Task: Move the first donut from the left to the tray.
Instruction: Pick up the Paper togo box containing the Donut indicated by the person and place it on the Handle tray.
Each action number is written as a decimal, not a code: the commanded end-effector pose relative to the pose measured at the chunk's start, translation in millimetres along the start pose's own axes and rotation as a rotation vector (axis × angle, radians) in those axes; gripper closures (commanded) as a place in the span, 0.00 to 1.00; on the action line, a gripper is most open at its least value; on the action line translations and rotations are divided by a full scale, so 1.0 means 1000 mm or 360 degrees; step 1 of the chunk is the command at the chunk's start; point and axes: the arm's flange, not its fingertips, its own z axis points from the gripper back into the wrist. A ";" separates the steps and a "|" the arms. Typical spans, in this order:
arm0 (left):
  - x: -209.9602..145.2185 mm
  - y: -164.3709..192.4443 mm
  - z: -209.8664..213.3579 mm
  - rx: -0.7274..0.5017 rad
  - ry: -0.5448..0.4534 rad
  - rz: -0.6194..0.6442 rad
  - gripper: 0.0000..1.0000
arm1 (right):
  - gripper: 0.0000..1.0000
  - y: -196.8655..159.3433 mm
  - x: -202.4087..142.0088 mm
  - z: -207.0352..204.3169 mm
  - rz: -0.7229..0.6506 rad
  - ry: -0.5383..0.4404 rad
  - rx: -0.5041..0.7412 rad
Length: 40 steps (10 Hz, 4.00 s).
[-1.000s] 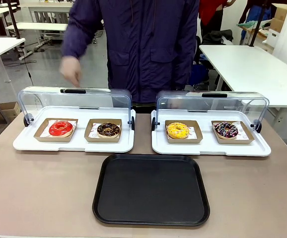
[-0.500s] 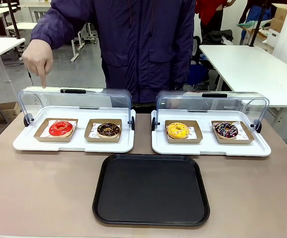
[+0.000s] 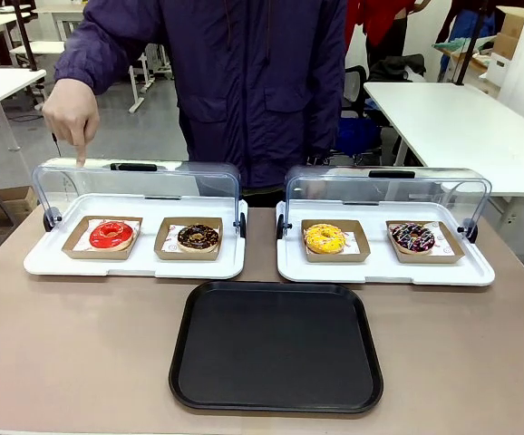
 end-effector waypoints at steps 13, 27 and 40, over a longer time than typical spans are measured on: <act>0.051 -0.017 -0.040 -0.0109 0.0502 -0.0449 0.00 | 0.00 0.002 0.000 -0.002 0.0018 -0.0028 0.0002; -0.011 0.004 -0.190 0.0012 0.1122 -0.1067 0.00 | 0.00 0.002 0.000 -0.002 0.0018 -0.0028 0.0002; -0.050 0.049 -0.246 -0.0056 0.1403 -0.1037 0.00 | 0.00 0.002 0.000 -0.002 0.0018 -0.0028 0.0002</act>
